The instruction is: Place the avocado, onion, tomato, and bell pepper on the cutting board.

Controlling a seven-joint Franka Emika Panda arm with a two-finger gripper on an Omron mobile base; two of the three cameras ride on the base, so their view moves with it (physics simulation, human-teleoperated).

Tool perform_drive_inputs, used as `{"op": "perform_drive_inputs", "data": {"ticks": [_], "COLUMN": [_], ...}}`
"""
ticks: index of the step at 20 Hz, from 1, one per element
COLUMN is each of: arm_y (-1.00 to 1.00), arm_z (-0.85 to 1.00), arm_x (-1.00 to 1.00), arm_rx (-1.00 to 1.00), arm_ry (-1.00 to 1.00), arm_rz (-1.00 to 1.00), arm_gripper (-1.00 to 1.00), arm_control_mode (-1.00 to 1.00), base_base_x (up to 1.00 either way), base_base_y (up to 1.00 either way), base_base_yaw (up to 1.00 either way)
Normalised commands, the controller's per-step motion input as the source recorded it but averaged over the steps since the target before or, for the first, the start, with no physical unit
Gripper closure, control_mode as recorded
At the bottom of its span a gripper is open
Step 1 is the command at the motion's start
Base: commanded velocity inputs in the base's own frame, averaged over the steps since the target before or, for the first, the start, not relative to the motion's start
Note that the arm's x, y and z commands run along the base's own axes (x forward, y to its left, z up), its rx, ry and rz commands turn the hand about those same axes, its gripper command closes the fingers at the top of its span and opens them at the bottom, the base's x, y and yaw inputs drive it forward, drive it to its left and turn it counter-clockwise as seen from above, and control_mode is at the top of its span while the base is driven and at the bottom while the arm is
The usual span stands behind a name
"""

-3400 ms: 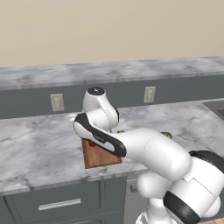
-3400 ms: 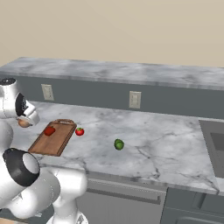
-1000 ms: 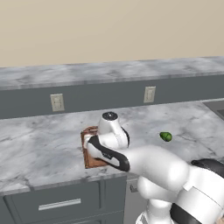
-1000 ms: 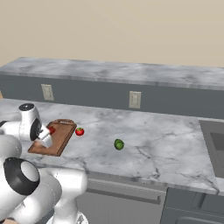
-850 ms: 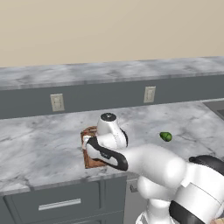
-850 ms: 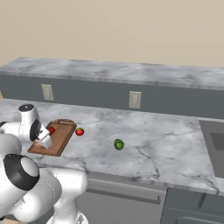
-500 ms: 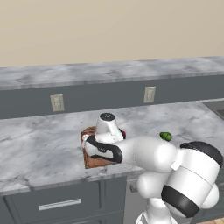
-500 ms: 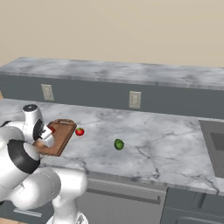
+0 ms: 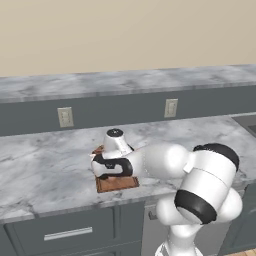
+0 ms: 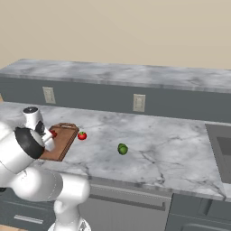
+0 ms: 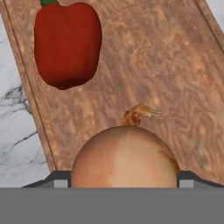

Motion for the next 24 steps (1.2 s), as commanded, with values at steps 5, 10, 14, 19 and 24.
{"op": "perform_drive_inputs", "data": {"ticks": [5, 10, 14, 19, 24], "arm_y": [0.02, 0.00, 0.00, -0.04, -0.12], "arm_z": [-0.22, 0.00, 0.00, 0.00, 0.13], "arm_x": [0.00, -0.28, -0.26, -0.04, 0.00], "arm_rx": [0.00, 0.00, 0.00, 0.00, 0.00], "arm_ry": [0.00, -0.05, -0.06, -0.02, -0.06], "arm_rz": [0.00, 0.00, 0.00, 0.00, 0.00], "arm_gripper": [-1.00, -1.00, -1.00, -1.00, -1.00], "arm_control_mode": [-1.00, -1.00, -1.00, -1.00, -1.00], "base_base_x": [0.00, 0.00, 0.00, 0.00, 0.00], "base_base_y": [0.00, 0.00, 0.00, 0.00, 0.00], "base_base_yaw": [0.00, 0.00, 0.00, 0.00, 0.00]}}
